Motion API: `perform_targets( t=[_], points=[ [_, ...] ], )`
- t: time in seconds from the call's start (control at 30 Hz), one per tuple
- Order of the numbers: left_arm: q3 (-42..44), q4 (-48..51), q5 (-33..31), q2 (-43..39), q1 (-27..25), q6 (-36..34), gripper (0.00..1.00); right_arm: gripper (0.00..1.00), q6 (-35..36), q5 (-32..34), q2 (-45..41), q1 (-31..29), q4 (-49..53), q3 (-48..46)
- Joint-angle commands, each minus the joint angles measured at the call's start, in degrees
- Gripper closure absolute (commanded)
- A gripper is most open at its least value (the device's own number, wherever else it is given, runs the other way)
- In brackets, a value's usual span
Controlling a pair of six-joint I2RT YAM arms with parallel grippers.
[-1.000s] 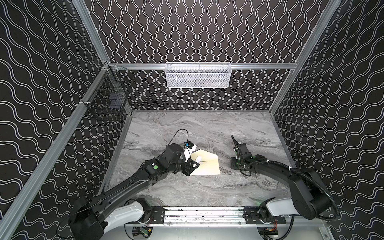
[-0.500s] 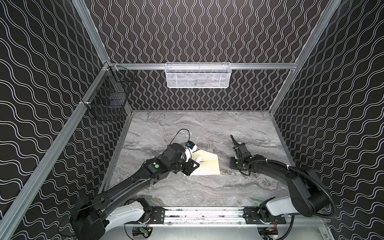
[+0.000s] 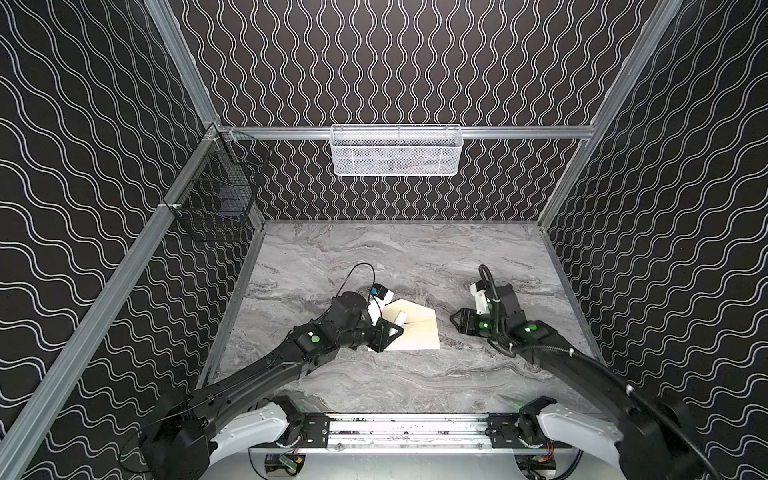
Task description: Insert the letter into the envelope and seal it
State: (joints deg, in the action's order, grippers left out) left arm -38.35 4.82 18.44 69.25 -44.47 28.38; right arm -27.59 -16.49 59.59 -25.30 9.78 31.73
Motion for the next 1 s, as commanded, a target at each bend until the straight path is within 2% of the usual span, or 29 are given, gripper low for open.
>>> perform_targets(
  t=[0.0, 0.13, 0.33, 0.57, 0.7, 0.9, 0.97],
  points=[
    [3.1, -16.0, 2.7, -1.6, 0.0, 5.2, 1.0, 0.43, -9.1, -24.5, -4.7, 0.0, -20.7, -4.4],
    [5.4, -23.9, 4.4, -2.3, -0.1, 6.6, 1.0, 0.38, -19.1, -33.5, -6.7, 0.0, -38.8, -6.4],
    [7.6, -33.8, 5.9, -1.8, -0.8, 7.6, 1.0, 0.34, -27.4, -35.2, -3.5, -0.5, -56.2, -7.0],
    [6.6, -36.0, 8.1, -0.3, -1.3, 6.4, 1.0, 0.35, -27.0, -35.1, 4.7, -5.8, -61.1, -2.0],
    [6.6, -36.3, 8.6, -0.1, -1.5, 6.1, 1.0, 0.46, -31.2, -36.7, 9.5, -6.7, -69.9, -0.9],
    [6.4, -34.0, 8.3, -1.2, -1.6, 5.0, 1.0, 0.59, -28.4, -36.5, 10.9, -9.2, -66.8, 1.1],
    [6.5, -34.0, 8.4, -1.3, -1.6, 5.0, 1.0, 0.61, -27.5, -36.0, 11.1, -9.7, -65.8, 1.3]
  ],
)
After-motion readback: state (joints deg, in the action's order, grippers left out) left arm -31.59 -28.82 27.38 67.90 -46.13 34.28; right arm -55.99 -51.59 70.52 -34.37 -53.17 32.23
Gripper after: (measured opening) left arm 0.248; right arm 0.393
